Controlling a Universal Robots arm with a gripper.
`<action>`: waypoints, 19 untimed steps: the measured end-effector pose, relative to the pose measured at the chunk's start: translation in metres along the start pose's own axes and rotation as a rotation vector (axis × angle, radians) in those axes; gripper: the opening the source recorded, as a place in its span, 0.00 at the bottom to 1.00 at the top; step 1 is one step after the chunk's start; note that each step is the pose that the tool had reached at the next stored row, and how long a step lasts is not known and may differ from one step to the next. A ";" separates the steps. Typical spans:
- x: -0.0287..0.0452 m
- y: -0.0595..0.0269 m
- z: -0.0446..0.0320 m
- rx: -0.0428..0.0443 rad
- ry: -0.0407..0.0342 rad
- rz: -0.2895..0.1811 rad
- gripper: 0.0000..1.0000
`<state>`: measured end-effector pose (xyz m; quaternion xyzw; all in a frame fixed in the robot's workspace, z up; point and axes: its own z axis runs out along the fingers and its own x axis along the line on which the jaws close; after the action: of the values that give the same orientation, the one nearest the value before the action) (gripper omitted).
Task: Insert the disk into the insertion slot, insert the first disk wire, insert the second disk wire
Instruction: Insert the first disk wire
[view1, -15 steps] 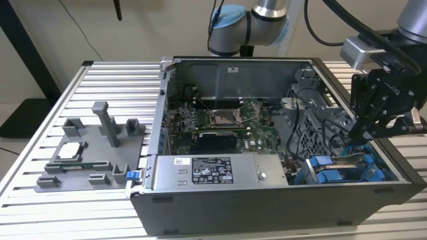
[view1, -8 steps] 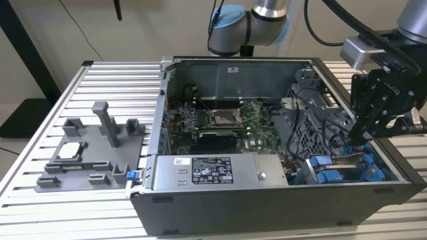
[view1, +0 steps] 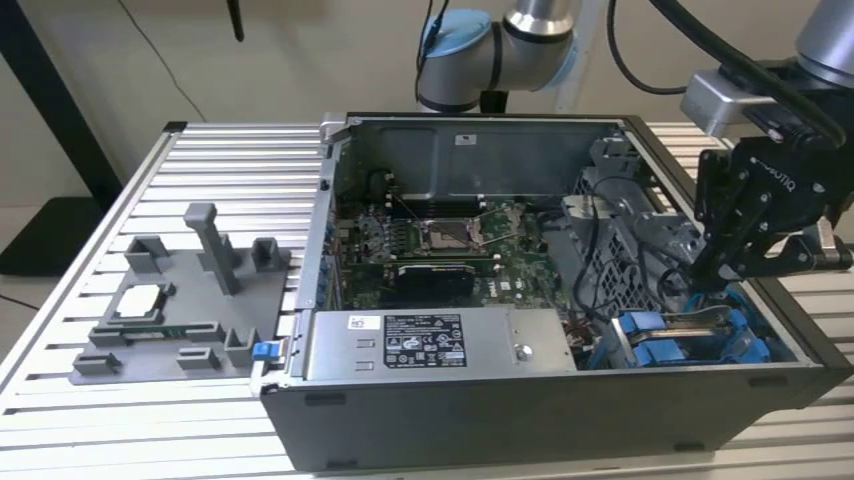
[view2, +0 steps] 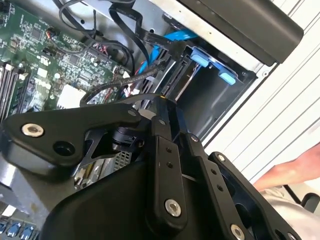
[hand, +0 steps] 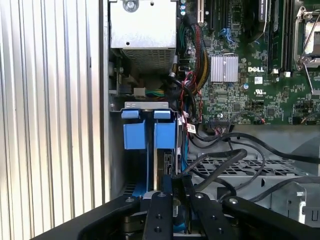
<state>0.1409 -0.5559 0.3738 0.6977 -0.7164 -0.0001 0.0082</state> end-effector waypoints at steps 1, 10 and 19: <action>0.0000 -0.0001 0.0002 0.0000 -0.0001 0.000 0.00; 0.0028 -0.0122 0.0074 -0.0057 -0.0051 0.000 0.00; 0.0068 -0.0146 0.0172 -0.0061 -0.0156 0.000 0.00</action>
<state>0.1551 -0.5633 0.3565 0.6977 -0.7163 -0.0077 0.0047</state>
